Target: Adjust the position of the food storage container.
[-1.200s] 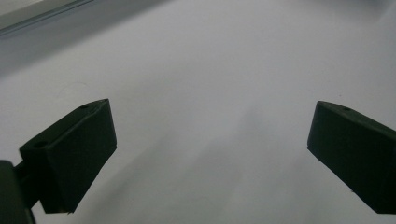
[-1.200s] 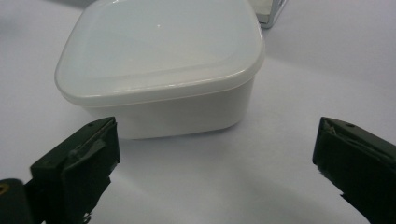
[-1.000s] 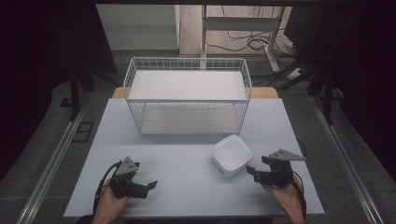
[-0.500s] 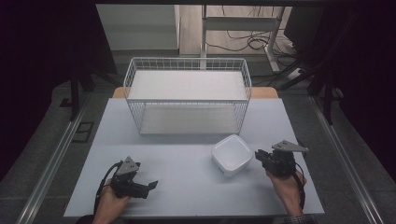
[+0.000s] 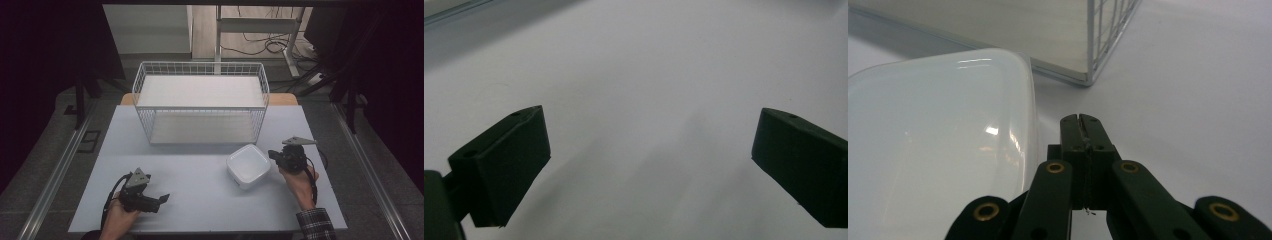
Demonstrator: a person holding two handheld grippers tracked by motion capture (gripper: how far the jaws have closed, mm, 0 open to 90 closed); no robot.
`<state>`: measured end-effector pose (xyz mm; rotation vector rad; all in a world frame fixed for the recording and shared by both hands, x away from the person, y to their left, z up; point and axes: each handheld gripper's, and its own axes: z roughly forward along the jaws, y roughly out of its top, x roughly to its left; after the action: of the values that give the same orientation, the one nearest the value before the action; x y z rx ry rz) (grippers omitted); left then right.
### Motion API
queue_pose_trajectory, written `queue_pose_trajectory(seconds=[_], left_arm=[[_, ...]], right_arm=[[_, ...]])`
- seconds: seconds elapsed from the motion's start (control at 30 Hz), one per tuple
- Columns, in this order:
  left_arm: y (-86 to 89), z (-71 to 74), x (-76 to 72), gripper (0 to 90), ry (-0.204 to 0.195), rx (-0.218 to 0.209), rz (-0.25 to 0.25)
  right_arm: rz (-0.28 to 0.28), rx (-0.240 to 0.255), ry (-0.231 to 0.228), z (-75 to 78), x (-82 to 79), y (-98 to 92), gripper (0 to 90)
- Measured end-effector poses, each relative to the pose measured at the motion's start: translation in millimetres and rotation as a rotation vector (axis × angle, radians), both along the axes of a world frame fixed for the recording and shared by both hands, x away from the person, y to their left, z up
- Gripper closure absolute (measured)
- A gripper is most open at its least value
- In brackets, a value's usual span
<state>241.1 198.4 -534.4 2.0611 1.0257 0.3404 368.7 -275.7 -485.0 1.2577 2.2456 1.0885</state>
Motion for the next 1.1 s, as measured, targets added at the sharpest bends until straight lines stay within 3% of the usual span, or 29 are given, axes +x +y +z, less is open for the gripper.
queue_pose_trajectory(seconds=[0.2, 0.43, 0.7, 1.1], left_arm=[[-1.1, 0.3, -0.7, 2.4, -0.002, 0.003, -0.010], [-0.5, 0.5, -0.9, 2.4, 0.000, 0.002, -0.010], [0.2, 0.4, -1.0, 2.4, 0.006, -0.003, -0.005], [0.3, 0.6, -1.1, 2.5, 0.008, -0.003, -0.003]], right_arm=[[0.038, 0.020, 0.033, -2.2, 6.3, 5.8, 89.4], [0.081, 0.017, 0.057, -1.4, 0.5, 14.5, 89.3], [0.133, 0.014, 0.083, -2.4, -17.1, 35.2, 89.3], [0.252, -0.033, 0.115, -6.2, -42.8, 74.0, 89.2]])
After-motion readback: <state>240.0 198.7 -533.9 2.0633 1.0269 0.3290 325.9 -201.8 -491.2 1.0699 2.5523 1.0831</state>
